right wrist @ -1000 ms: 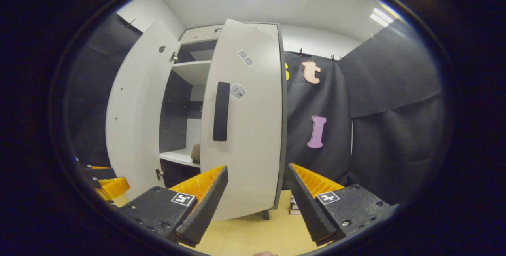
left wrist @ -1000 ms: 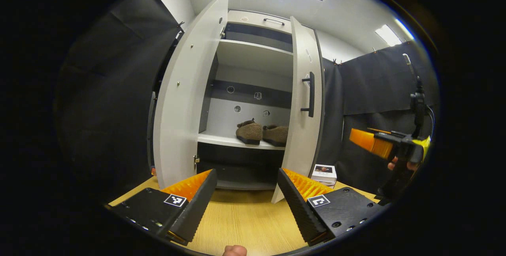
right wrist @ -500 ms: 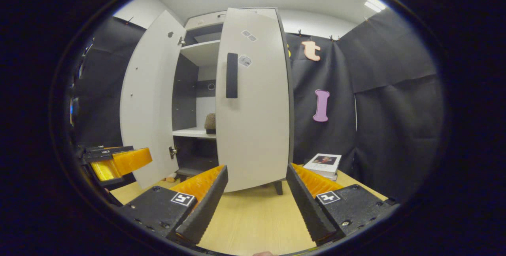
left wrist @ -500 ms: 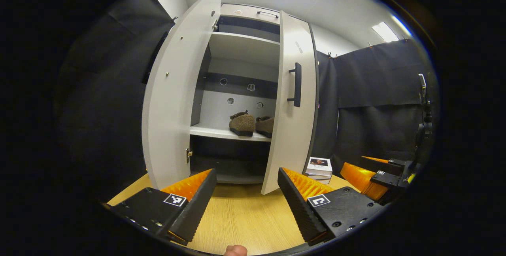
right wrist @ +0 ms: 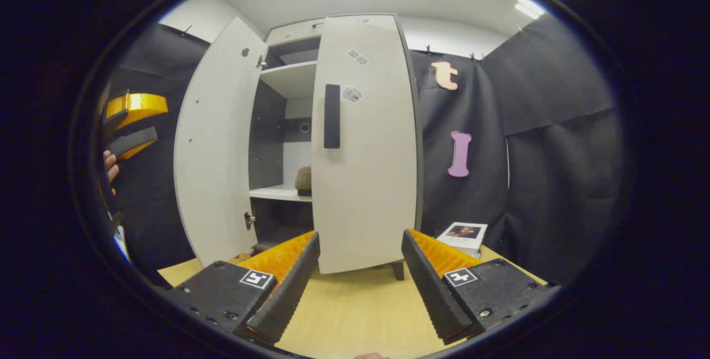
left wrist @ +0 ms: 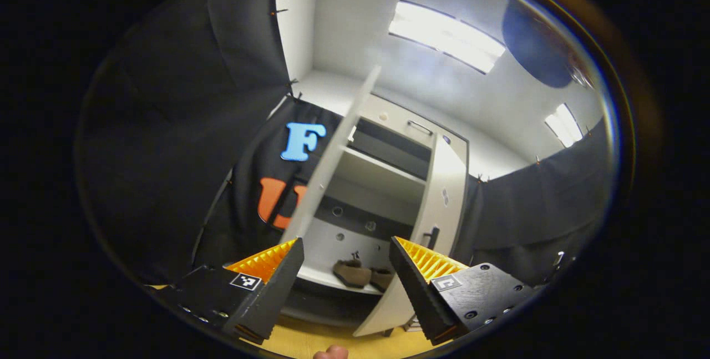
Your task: Grab one shoe with the right hand and put it into the shoe cabinet, grab the other shoe with the left hand and put it into the shoe cabinet; then close the right door with the right hand and the left door with the left hand.
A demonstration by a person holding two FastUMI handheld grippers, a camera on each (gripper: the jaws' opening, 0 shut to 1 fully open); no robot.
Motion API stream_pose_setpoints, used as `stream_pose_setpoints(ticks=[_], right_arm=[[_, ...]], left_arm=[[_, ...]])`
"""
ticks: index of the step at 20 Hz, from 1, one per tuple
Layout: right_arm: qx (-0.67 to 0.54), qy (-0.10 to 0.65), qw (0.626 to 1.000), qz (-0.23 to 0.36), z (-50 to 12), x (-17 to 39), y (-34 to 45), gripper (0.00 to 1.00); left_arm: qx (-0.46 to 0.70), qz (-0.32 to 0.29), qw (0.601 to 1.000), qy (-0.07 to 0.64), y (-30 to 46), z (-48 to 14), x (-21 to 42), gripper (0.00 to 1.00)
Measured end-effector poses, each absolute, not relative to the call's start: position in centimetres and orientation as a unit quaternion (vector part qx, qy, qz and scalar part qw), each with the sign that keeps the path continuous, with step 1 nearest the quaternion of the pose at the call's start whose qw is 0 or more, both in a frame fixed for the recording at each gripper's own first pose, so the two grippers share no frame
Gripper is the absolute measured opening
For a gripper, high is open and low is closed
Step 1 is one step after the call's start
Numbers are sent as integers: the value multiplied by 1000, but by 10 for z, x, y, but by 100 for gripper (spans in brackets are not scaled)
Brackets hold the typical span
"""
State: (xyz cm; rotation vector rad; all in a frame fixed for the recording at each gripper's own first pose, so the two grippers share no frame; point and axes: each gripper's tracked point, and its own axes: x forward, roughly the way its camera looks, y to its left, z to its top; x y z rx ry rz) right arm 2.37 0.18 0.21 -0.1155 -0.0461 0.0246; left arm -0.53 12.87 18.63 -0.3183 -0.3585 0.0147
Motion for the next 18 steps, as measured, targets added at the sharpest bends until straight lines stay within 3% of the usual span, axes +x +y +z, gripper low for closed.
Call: stream_pose_setpoints(ticks=[4,8,18], right_arm=[[-65,-22,997,22,0,22,8,97],[-66,-13,997,25,-4,19,9,97],[-61,-1,998,23,-11,23,8,97]], left_arm=[[-136,83,967,-197,207,202,19,100],[-116,137,968,-173,257,186,56,100],[-136,120,973,-141,281,170,95,95]])
